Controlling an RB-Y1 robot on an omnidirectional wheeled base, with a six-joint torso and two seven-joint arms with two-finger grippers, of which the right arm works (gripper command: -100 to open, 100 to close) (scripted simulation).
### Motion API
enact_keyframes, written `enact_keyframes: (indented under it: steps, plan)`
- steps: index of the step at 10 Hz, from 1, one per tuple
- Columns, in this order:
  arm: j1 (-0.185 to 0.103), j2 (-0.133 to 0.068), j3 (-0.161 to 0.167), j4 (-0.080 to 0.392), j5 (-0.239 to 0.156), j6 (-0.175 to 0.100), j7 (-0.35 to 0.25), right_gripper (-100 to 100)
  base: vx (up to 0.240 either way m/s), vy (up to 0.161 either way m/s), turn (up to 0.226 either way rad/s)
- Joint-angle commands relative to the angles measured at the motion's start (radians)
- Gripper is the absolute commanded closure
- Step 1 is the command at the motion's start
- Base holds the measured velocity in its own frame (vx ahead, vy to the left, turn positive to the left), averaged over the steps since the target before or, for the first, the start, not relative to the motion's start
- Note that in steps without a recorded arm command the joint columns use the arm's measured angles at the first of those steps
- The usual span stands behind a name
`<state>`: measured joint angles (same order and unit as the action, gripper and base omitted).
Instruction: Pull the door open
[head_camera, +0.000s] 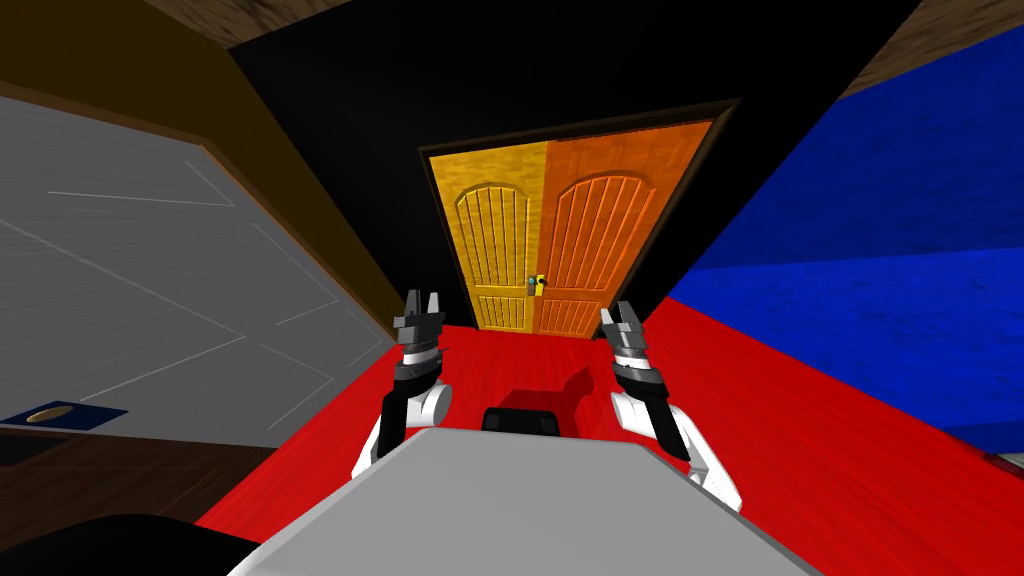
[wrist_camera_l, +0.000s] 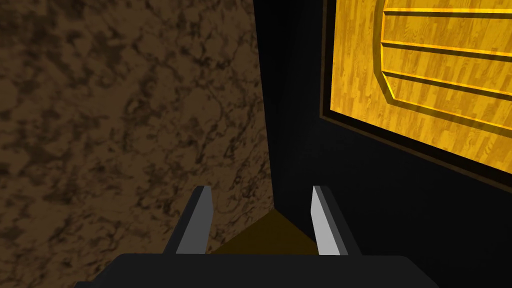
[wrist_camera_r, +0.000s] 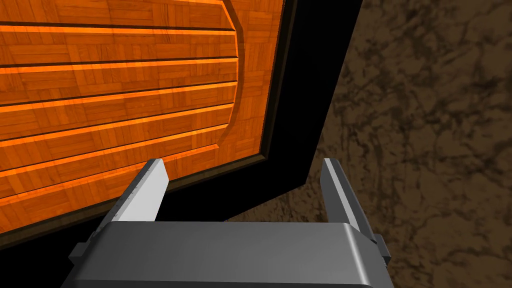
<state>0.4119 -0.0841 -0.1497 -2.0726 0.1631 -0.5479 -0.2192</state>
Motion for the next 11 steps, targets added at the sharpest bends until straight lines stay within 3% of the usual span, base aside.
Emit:
enact_keyframes:
  steps: [1,11]
  plan:
    - [-0.009,-0.002,-0.011,0.028,0.008,0.01,-0.012,-100,0.108,0.014,0.048]
    - [-0.105,-0.016,-0.106,0.286,0.075,0.091,-0.107,-100,0.136,0.03,0.093]
